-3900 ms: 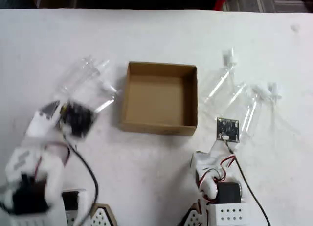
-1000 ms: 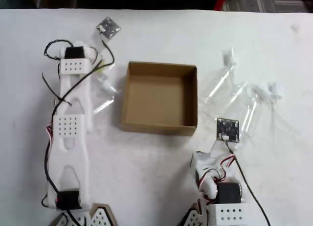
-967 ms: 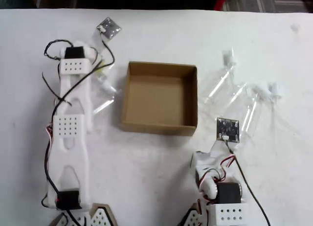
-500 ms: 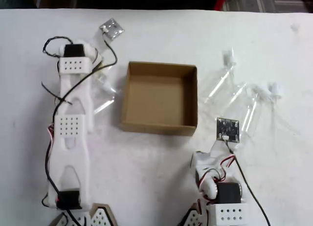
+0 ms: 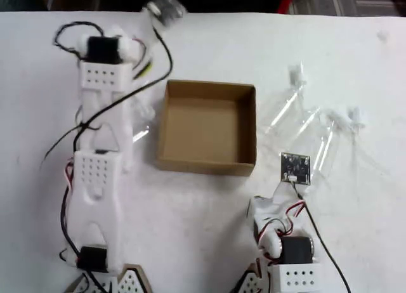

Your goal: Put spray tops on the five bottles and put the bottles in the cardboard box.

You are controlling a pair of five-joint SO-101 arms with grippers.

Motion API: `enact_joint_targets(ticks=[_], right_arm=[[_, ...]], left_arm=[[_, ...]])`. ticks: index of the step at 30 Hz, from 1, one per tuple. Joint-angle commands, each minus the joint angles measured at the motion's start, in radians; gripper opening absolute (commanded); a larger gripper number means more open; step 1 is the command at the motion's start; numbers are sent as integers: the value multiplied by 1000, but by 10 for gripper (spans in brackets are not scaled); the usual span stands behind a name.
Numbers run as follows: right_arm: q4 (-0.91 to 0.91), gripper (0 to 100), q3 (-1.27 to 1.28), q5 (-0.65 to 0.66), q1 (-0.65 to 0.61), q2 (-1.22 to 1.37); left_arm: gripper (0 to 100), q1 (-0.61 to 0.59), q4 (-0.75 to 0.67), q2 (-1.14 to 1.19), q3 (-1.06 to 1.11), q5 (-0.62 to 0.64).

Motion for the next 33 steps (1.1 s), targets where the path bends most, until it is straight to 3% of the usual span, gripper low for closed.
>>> enact_joint_targets(ticks=[1,8,15,21,33], right_arm=[[5,15,9,-9,4,-4],[4,15,9,-9,4,-5],[7,15,9,-9,4,-5],[5,15,9,-9,4,-5],[-10,15,9,-12,2,-5]], left_arm=[[23,10,8,-252,-51,222],[23,58,8,-486,-51,423],[22,153,9,-685,21,450],[22,225,5,-986,408,451],[23,180,-178,-1432,1046,466]])
